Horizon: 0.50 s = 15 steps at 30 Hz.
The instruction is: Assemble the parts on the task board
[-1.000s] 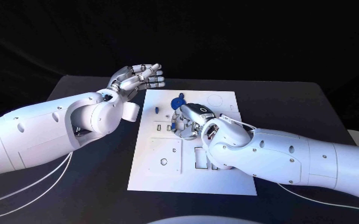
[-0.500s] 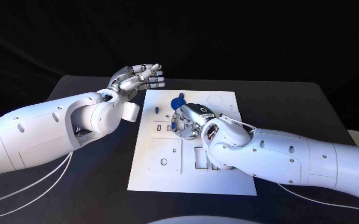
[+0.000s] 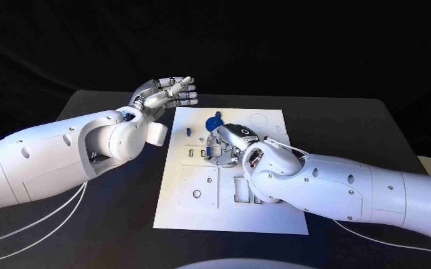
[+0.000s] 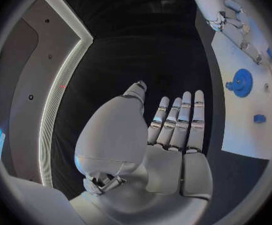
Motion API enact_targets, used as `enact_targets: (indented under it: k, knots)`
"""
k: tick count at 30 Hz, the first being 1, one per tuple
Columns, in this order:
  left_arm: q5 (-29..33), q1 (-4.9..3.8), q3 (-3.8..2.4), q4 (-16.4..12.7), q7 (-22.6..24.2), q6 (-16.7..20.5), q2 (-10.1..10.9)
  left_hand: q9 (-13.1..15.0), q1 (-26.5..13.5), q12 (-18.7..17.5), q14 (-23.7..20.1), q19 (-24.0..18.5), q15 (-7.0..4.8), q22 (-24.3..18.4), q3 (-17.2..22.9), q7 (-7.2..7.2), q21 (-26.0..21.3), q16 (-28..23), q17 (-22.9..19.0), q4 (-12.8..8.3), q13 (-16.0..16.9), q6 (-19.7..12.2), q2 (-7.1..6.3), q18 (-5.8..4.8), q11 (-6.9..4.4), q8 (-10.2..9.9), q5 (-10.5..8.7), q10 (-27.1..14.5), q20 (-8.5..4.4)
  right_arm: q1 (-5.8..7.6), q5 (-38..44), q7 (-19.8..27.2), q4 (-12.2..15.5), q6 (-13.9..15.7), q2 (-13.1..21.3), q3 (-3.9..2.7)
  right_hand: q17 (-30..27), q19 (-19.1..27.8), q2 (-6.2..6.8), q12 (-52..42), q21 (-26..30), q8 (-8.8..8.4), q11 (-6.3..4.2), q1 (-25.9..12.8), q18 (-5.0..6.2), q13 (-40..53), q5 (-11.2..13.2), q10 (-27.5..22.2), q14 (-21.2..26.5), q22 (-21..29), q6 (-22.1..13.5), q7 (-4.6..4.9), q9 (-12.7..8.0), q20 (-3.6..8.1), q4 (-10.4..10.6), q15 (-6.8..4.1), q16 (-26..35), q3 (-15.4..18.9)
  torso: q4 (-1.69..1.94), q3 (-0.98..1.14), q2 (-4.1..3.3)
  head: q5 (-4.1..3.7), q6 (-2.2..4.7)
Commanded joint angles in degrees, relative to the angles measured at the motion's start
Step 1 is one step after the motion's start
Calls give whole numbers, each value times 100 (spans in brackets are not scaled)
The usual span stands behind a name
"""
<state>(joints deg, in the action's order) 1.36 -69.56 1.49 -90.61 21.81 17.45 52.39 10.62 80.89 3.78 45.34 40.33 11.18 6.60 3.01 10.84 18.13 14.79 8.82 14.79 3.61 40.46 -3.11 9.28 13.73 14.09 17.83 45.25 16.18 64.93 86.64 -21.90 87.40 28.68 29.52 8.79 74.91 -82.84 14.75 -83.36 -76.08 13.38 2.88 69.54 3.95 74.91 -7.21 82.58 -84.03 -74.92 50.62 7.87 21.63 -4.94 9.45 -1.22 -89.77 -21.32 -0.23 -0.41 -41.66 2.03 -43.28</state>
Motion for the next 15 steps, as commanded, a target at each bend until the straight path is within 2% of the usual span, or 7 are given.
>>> enact_targets:
  k: [1,2,4,8,12,14,15]
  knots:
    - [-26,-2,-2,-4,5,-119,-7,6,9,-23,-40,-29,5,-7,-27,462,-35,-18,3,-9,-8,-54,37,7,-14,27,-33,-43,0,-4,1,132,43,187,34,1,1509,-8,-194,42,43,-30,68,245,-32,550,137,-12,-597,-494,-102,17,-54,-51,262,62,-23,737,0,4,-1,4,2]
    - [-44,-2,-2,-1,-5,-119,-7,6,5,-23,-42,-30,6,-8,-33,463,-35,-20,3,-5,-8,-55,36,7,-13,28,-38,-38,0,-4,0,158,69,268,57,1,1509,-13,-250,40,47,-48,83,381,-31,551,166,-13,-597,-503,-156,26,-94,-56,456,79,-23,1081,3,6,0,8,1]
    - [-96,-1,-2,8,-36,-121,-7,6,4,-21,-43,-30,6,-8,-35,463,-35,-20,3,-4,-7,-55,36,6,-13,28,-40,-24,0,-4,-4,215,135,443,117,1,1509,-17,-313,37,59,-55,94,623,-32,552,182,-13,-597,-511,-198,49,-148,-73,722,89,-23,1487,6,7,0,7,5]
    - [-369,2,-1,61,-216,-36,-9,20,-42,72,11,-14,-10,-18,-108,436,-20,-2,26,50,34,-37,42,11,-37,62,-60,309,-7,26,-139,467,361,916,338,-5,1509,-24,-372,42,57,-63,96,749,-33,544,16,-18,-597,-522,-231,63,-183,-77,724,97,-23,1564,-2,11,17,10,14]
    - [-714,1,-1,119,-563,110,-12,93,-270,397,729,426,-282,49,-343,241,242,410,261,164,156,235,114,130,-323,252,-12,1255,-139,156,-701,948,637,1377,677,-16,1509,-24,-467,20,70,16,79,928,-31,572,-261,3,-597,-527,-124,41,-173,-72,709,86,-23,1481,-4,17,47,30,1]
    - [-1011,-2,-2,177,-814,106,-14,193,-266,551,1256,807,-484,118,-406,47,459,709,468,170,243,624,165,136,-531,458,4,1798,-319,285,-1415,1390,783,1455,919,-20,1509,-6,-544,23,112,85,56,1021,-21,569,-366,-2,-597,-506,-24,16,-140,-60,693,67,-23,1387,-14,26,67,62,13]
    - [-1162,-4,-2,210,-910,75,-18,257,-207,646,1671,1101,-639,187,-382,-98,636,948,627,170,293,898,214,145,-682,582,35,2121,-454,343,-1746,1528,840,1466,1024,-21,1509,6,-576,27,140,111,47,1055,-15,565,-419,-7,-597,-491,10,7,-123,-52,691,59,-23,1341,-20,32,79,72,19]
